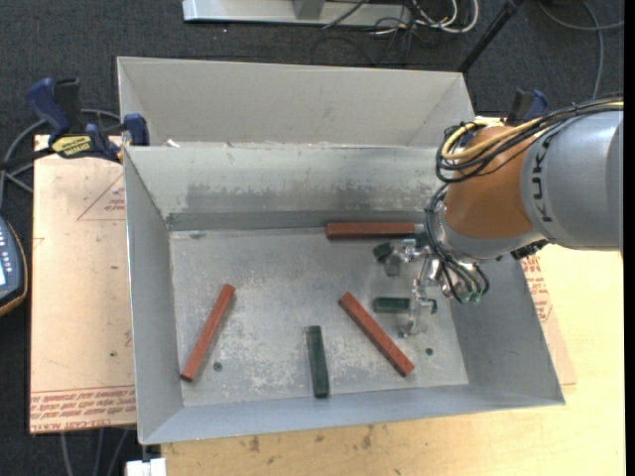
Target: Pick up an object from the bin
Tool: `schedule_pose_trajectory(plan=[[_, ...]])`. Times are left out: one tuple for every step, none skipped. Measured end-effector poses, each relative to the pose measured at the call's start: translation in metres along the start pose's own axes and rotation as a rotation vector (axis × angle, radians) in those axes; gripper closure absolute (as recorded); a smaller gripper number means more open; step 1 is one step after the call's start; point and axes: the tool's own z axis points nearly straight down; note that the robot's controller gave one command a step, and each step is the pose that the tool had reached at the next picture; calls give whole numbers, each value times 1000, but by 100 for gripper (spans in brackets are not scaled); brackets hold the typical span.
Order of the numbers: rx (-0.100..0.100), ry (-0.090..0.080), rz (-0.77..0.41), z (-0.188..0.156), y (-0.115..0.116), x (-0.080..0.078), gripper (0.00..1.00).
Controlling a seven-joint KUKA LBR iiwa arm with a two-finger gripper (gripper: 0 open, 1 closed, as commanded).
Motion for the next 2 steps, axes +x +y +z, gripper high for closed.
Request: schedule_pose_trajectory(plan=[[2,-9,56,-36,18,17,0],[3,-8,125,-34,14,19,0]])
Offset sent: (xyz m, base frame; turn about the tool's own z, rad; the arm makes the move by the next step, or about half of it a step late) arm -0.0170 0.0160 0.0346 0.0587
